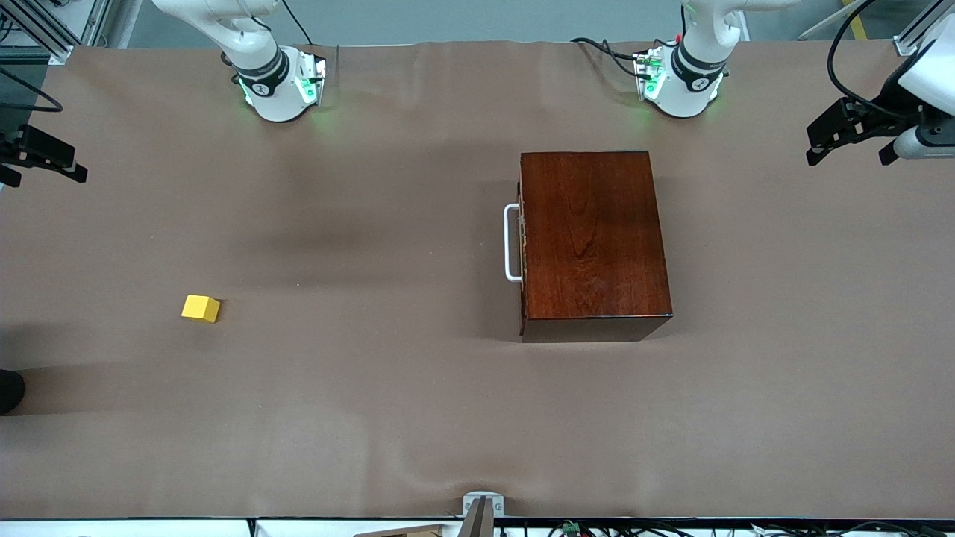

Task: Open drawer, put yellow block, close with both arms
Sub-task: 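Move the left gripper over the box toward the drawer handle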

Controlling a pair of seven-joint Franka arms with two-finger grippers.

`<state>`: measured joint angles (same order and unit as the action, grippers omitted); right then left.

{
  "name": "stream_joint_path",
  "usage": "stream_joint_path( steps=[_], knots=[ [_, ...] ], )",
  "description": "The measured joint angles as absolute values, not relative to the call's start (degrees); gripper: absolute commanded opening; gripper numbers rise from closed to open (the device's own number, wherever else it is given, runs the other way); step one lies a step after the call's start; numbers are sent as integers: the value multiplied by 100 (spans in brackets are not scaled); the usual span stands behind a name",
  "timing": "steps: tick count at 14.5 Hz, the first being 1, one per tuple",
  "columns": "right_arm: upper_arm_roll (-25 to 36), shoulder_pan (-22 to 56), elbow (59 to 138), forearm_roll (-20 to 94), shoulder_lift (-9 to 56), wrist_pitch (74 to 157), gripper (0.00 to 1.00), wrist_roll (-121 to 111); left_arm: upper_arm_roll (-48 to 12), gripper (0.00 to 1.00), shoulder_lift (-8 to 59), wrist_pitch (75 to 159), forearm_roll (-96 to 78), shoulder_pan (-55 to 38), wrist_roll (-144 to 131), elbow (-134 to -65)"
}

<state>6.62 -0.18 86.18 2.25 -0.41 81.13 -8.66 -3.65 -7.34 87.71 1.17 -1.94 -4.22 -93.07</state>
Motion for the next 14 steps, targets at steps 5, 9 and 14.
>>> stream_joint_path(
  steps=[5,9,14],
  knots=[
    [668,-26,8626,225,-41,8088,100,-863,-364,100,-734,8755,117,-194,-422,-9307],
    [671,-27,8628,225,-41,8089,100,-862,-384,100,-695,8755,113,-226,-422,-9249],
    [667,-25,8630,225,-41,8087,100,-862,-1000,100,-479,8754,85,-314,-553,-9216]
  ],
)
